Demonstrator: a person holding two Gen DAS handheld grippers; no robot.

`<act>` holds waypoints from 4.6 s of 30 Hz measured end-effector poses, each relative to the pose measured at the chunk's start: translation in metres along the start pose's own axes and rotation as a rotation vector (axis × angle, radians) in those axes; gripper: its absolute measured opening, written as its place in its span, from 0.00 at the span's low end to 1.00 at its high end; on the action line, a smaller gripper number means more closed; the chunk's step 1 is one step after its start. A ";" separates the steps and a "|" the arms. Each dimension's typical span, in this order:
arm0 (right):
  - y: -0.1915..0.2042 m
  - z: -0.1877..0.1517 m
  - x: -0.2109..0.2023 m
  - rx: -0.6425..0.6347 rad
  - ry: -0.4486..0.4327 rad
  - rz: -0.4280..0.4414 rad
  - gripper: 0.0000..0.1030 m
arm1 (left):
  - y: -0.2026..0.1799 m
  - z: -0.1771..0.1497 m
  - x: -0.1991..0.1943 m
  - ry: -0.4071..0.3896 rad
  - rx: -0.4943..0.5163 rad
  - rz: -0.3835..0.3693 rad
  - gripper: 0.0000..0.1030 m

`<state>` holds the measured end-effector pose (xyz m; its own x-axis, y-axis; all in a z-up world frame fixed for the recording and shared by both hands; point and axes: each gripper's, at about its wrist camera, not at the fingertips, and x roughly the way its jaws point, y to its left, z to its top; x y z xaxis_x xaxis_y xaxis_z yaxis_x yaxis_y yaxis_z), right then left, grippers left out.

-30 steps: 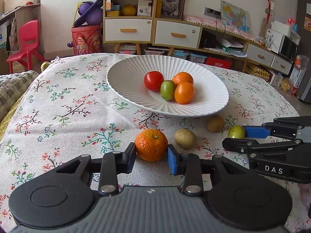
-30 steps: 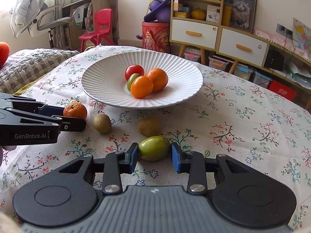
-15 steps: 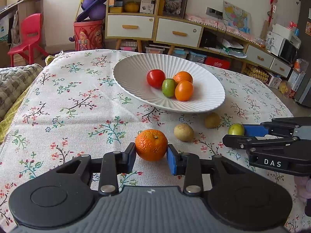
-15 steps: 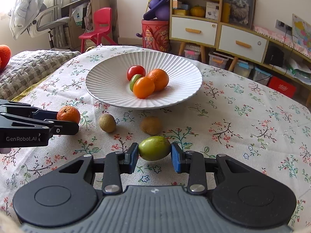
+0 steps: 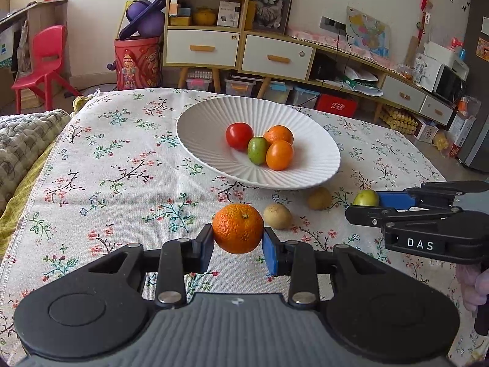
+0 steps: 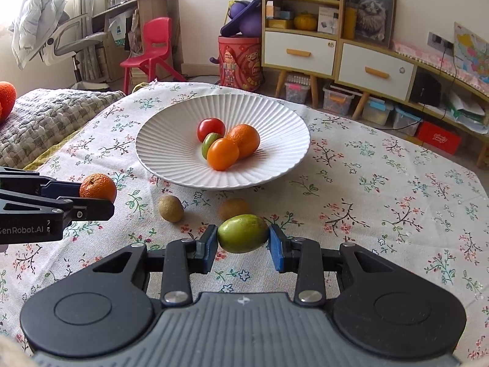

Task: Organize fruits
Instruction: 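Carry the green tomato and mandarin into the white plate and open both grippers, then lift both open grippers away from the plate toward the remaining fruit, then grasp the small yellow potato with the left gripper while the right gripper grasps the brown kiwi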

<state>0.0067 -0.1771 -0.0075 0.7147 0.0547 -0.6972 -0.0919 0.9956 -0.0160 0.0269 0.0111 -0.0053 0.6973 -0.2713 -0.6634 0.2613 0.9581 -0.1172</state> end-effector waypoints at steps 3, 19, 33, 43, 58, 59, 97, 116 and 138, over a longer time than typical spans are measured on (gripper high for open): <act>-0.001 0.004 -0.002 0.003 -0.006 -0.007 0.32 | 0.000 0.003 0.000 -0.006 -0.004 -0.003 0.19; -0.008 0.028 -0.003 0.024 -0.063 -0.003 0.32 | -0.005 0.025 0.005 -0.030 -0.002 -0.013 0.19; -0.014 0.045 0.021 0.014 -0.082 -0.003 0.32 | -0.008 0.049 0.033 -0.038 0.001 0.021 0.19; -0.019 0.049 0.040 -0.004 -0.085 0.008 0.32 | -0.013 0.052 0.055 -0.038 0.034 0.068 0.19; -0.019 0.048 0.052 -0.029 -0.059 0.009 0.32 | -0.017 0.056 0.067 -0.028 0.039 0.082 0.20; -0.019 0.048 0.052 -0.032 -0.058 0.008 0.32 | -0.017 0.056 0.068 -0.028 0.040 0.083 0.20; -0.027 0.026 0.005 0.024 -0.065 -0.003 0.75 | -0.007 0.033 0.011 -0.076 0.016 0.110 0.75; -0.023 -0.006 0.000 0.023 -0.008 -0.013 0.92 | -0.006 -0.001 0.005 -0.035 0.037 0.139 0.88; -0.031 -0.028 0.016 0.023 0.042 -0.076 0.96 | -0.024 -0.028 0.032 0.013 0.042 0.147 0.89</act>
<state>0.0012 -0.2089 -0.0385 0.6892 -0.0238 -0.7242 -0.0225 0.9983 -0.0543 0.0239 -0.0177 -0.0447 0.7218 -0.1273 -0.6803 0.1854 0.9826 0.0129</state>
